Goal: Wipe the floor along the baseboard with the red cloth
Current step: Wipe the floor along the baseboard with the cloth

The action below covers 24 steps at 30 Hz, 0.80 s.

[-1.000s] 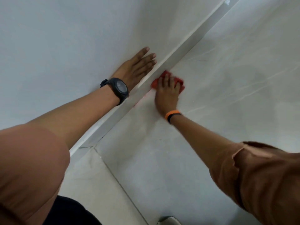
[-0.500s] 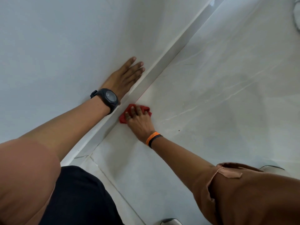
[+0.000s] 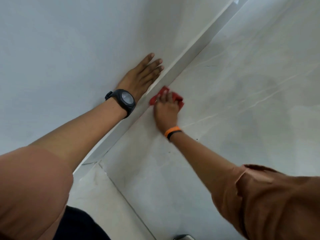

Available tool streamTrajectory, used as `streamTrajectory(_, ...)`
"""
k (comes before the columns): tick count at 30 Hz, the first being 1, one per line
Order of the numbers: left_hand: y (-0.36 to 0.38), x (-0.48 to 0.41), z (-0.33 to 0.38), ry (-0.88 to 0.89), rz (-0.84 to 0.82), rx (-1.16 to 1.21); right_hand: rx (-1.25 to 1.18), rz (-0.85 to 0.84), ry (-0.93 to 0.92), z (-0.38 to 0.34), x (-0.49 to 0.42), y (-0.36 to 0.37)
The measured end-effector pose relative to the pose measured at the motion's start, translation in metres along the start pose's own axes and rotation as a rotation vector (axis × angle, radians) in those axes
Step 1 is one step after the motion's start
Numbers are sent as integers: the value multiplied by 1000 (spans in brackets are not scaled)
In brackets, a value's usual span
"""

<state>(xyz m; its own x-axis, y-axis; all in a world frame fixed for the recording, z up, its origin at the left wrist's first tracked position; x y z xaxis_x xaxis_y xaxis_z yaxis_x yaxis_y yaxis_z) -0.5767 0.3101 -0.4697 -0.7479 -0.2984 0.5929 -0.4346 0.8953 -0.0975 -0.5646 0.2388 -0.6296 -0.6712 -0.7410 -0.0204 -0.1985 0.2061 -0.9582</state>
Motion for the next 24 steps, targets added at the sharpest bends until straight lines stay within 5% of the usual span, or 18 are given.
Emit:
streamTrajectory(6, -6, -6, -3, 22, -16, -33, 100, -320, -199, -77, 64, 3)
streamTrajectory(11, -6, -2, -4, 28, -11, -1, -129, -244, -238, -32, 37, 0)
streamTrajectory(17, -7, -9, 4, 15, -15, -20, -133, 24, -13, 84, -67, -41)
streamTrajectory(24, -9, -11, 1, 34, -23, -47, -196, 160, 77, 54, -49, -22)
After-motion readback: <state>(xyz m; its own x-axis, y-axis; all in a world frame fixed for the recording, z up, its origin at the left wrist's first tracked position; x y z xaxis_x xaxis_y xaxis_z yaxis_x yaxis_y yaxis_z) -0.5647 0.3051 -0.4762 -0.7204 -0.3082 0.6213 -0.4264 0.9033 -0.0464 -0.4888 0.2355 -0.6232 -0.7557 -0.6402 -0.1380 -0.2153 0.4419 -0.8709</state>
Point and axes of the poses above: each hand's wrist, its own x-axis away from the middle knuckle, its own y-axis out of the palm, z = x × y, the point moved 2 cm from there along -x, towards the middle knuckle, and after that the axes turned 2 degrees about -x, right-handed, at the moved point
